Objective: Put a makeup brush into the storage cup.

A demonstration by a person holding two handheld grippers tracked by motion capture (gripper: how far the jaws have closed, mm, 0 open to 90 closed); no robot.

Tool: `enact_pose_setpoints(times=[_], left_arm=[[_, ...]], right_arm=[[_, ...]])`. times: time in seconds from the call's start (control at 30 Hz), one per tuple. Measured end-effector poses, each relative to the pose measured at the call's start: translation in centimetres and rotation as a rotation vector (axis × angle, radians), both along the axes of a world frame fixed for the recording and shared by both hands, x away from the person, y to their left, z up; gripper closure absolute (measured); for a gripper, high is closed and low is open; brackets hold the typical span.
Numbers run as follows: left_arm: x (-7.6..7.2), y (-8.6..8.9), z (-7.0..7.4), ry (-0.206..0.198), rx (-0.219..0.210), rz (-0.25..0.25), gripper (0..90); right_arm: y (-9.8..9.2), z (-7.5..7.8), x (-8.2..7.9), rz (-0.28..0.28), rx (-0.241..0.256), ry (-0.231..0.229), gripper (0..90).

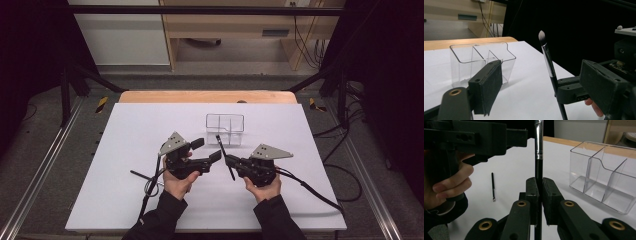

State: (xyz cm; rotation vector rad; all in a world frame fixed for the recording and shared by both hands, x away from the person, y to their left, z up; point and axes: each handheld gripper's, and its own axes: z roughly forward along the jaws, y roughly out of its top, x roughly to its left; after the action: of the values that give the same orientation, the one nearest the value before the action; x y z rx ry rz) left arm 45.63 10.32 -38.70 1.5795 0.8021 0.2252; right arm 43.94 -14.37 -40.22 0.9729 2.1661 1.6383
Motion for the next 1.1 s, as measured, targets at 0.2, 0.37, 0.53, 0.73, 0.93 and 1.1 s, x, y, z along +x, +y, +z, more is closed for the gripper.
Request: enact_pose_setpoints(times=[0.2, 0.37, 0.53, 0.73, 0.93, 1.1], left_arm=[[0.1, -0.5, -0.3, 0.014, -0.017, -0.002, 24.2], [0.1, -0.8, -0.5, 0.022, -0.031, -0.009, 30.1], [0.2, -1.1, -0.7, 0.037, -0.044, -0.018, 35.5], [0.3, -1.4, -0.8, 0.054, -0.065, -0.039, 43.3], [0.2, -1.7, -1.0, 0.073, -0.08, -0.042, 52.4], [0.1, -1.7, -1.1, 0.075, -0.093, -0.029, 60.3]], right_arm=[[0.1, 0.0, -0.1, 0.006, 0.005, 0.0, 84.2], [0.2, -0.1, -0.1, 0.009, 0.005, -0.001, 84.2], [0.4, -0.2, -0.1, 0.014, 0.007, -0.003, 84.2], [0.5, -0.2, -0.1, 0.017, 0.006, -0.004, 84.2], [0.7, -0.2, -0.2, 0.019, 0.004, -0.006, 84.2], [0.7, -0.2, -0.2, 0.019, 0.004, -0.005, 84.2]])
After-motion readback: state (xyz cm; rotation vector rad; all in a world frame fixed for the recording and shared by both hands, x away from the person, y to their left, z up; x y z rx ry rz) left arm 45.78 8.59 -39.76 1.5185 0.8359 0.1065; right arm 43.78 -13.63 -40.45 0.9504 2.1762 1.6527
